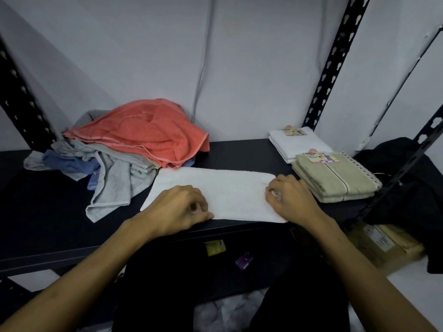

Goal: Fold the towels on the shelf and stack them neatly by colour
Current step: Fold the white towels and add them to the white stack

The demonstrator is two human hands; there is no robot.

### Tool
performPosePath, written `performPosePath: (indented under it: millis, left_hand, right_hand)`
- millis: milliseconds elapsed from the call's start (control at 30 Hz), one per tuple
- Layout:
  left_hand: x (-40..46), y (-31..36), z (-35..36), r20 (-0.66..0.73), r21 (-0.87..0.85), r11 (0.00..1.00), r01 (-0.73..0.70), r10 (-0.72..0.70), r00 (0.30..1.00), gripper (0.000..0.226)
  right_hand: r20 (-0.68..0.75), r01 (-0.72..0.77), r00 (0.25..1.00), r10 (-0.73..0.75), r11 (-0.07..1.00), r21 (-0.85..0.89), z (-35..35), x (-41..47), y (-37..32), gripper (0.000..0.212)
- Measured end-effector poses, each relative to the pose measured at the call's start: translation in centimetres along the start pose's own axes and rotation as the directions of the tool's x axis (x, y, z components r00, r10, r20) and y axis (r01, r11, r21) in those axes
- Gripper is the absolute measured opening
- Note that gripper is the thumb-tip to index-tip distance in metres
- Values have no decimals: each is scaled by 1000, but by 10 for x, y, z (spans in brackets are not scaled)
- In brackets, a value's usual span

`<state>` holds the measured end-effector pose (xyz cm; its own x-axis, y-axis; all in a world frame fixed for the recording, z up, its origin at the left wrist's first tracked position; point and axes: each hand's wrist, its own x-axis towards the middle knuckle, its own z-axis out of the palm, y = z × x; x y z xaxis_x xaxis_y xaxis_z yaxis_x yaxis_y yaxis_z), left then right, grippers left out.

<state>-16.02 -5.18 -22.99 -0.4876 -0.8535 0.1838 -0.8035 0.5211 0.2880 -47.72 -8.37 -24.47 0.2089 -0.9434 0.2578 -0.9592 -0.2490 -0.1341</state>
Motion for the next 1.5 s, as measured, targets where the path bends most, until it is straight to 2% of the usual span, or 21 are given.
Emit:
performPosePath:
  millis: [100, 200, 267, 400, 567, 767, 933, 1000, 1067, 1133, 1233, 1400, 1500]
  left_hand:
    - [38, 33, 7, -87, -56, 998, 42, -47, 995, 30]
    - [89, 67, 38, -112, -122, 991, 46, -60, 992, 28]
    - [115, 79, 60, -40, -137, 985, 102, -108, 993, 37]
    - [122, 85, 85, 139, 67, 972, 227, -234, 962, 65]
    - [101, 53, 71, 162, 120, 945, 303, -320, 933, 76]
    - [50, -18, 38, 108, 178, 897, 405, -427, 898, 87]
    - [33, -39, 21, 51, 267, 830, 490, -519, 853, 82]
    - [45, -23, 22, -9, 346, 804, 483, -512, 859, 77]
    - [65, 6, 26, -46, 323, 832, 451, -462, 886, 73]
    - [84, 34, 35, -13, 225, 893, 390, -398, 918, 70]
    - [100, 56, 57, 109, 134, 946, 294, -309, 945, 65]
    - [93, 34, 59, 169, 134, 954, 269, -289, 942, 64]
    - [71, 1, 43, 170, 164, 938, 305, -332, 928, 69]
  right_hand:
    - [-85, -69, 994, 69, 998, 2, -2, 18, -9, 20]
    - [8, -142, 990, 141, 988, 56, 18, 29, -15, 34]
    - [84, -171, 983, 163, 981, 95, 30, 26, -12, 48]
    - [179, -205, 964, 195, 978, 41, 29, 20, 2, 54]
    - [175, -170, 970, 169, 985, -12, 31, 22, 5, 57]
    - [167, -119, 978, 125, 992, -47, 30, 24, 5, 57]
    - [192, -122, 973, 126, 992, -32, 25, 25, 3, 56]
    - [176, -119, 977, 124, 992, -37, 21, 30, -6, 54]
    - [157, -111, 982, 106, 993, 24, 20, 33, -22, 52]
    - [161, -102, 983, 87, 991, 90, 25, 28, -37, 53]
    - [168, -104, 982, 88, 990, 94, 35, 16, -35, 55]
    - [234, -119, 967, 98, 990, 76, 30, 13, -14, 60]
    - [263, -94, 962, 75, 994, 63, 30, 14, -7, 61]
